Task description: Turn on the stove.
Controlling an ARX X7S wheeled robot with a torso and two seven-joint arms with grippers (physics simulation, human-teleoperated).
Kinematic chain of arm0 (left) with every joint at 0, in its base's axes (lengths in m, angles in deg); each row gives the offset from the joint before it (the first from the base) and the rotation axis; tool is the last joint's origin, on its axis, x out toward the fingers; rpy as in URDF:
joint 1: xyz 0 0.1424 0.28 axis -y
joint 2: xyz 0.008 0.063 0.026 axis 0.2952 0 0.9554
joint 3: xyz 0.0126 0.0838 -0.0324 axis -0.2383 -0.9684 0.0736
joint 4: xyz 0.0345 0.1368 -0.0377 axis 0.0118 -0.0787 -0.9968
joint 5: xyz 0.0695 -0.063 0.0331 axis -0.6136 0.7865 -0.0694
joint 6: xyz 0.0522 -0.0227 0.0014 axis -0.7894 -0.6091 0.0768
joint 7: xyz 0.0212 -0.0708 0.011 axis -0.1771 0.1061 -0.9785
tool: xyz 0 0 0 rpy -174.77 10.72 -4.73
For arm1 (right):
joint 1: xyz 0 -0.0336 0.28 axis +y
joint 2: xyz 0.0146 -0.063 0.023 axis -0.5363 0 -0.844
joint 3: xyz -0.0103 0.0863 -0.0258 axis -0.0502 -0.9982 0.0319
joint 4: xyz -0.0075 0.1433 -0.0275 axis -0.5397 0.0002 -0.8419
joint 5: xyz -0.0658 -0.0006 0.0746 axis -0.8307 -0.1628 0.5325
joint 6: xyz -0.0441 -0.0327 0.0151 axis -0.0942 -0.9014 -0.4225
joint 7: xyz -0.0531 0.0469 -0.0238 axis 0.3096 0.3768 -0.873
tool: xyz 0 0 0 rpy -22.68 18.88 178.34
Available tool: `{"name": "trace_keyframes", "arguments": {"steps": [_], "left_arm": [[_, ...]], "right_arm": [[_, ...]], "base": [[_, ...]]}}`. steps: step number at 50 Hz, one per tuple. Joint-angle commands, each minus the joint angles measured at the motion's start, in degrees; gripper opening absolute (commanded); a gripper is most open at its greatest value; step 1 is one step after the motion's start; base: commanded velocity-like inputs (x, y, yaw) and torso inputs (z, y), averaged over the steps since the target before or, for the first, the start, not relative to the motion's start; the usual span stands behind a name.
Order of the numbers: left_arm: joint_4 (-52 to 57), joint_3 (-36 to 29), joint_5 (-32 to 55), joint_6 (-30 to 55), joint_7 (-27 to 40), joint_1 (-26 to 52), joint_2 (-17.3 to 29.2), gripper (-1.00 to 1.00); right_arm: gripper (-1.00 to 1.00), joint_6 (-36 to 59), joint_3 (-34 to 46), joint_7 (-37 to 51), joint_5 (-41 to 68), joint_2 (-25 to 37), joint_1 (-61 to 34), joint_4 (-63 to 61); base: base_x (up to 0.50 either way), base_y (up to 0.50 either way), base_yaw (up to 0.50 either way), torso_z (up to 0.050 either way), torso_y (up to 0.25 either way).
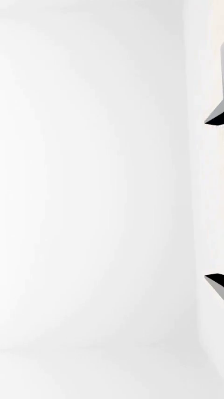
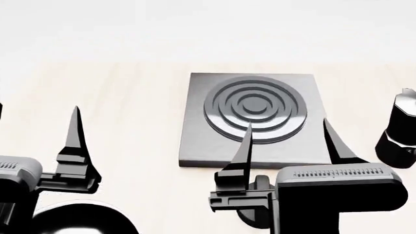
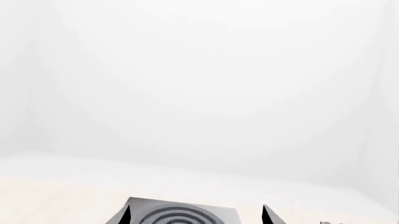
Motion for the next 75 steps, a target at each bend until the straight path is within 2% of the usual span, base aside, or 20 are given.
{"name": "trace_keyframes", "arguments": {"steps": [1, 27, 64, 75], "left_arm": [[-0.04, -0.06, 0.23, -0.12, 0.21, 0.08, 0.2, 1.0], [-0.29, -0.63, 0.34, -0.21, 0.82, 0.25, 0.58, 1.0], [-0.51, -0.86, 1.05, -0.78, 1.31, 0.3, 1.08, 1.0], [-0.66, -1.05, 1.21, -0.76, 1.49, 0.48, 1.18, 1.0]], "right_arm": [[1.0, -0.33, -0.2, -0.12, 0.78, -0.44, -0.17, 3.06], [1.0, 5.85, -0.37, -1.3, 4.93, -2.43, -2.51, 13.59], [1.0, 11.39, -1.65, 1.07, 7.47, -4.53, -5.38, 20.55], [1.0, 9.31, -1.37, 0.86, 7.21, -4.85, -5.66, 24.23]], "base": [[0.0, 0.0, 0.0, 0.0, 0.0], [0.0, 0.0, 0.0, 0.0, 0.0], [0.0, 0.0, 0.0, 0.0, 0.0], [0.0, 0.0, 0.0, 0.0, 0.0]]}}
